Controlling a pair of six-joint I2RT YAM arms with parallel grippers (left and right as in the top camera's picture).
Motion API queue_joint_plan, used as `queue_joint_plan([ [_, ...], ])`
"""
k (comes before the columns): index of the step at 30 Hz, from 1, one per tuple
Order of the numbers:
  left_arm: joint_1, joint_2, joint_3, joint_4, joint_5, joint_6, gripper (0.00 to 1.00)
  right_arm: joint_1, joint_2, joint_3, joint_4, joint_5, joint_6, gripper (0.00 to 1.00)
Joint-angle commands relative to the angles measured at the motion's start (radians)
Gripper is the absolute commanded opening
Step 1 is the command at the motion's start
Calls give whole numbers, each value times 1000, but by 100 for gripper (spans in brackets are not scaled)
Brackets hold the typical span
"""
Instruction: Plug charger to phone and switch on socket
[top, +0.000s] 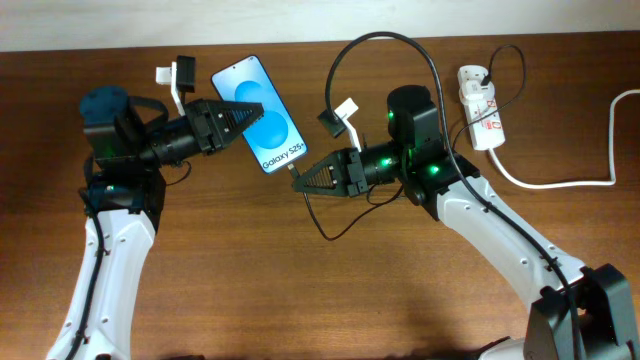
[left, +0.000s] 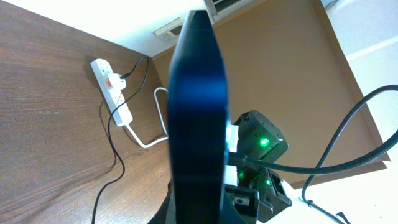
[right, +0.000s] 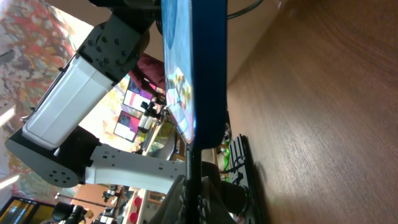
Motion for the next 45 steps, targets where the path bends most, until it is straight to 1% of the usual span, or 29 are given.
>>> queue_joint_plan([
  [1,1,-13,9,10,22,-6,0,6,-1,8,6,-3,-16,4],
  [12,1,-13,9,10,25,-6,0,6,-1,8,8,-25,-16,4],
  [14,1,-13,9,10,26,-6,0,6,-1,8,56,-77,-15,4],
  [18,1,-13,9,10,25,-6,0,6,6,8,59,-79,-7,4],
  [23,1,-13,9,10,25,-6,0,10,47,8,59,-76,70,4],
  [28,1,-13,9,9,26,-6,0,18,58,8,69,-83,70,4],
  [30,1,-13,9,10,26,-6,0,18,58,8,101,-115,71,4],
  [33,1,-13,9,10,26,-6,0,18,58,8,104,-138,71,4],
  [42,1,-13,9,9,26,-6,0,16,58,8,119,-147,70,4],
  [43,1,-13,9,10,26,-5,0,16,58,8,125,-148,70,4],
  [45,2,-13,9,10,32,42,0,16,58,8,130,-158,69,4],
])
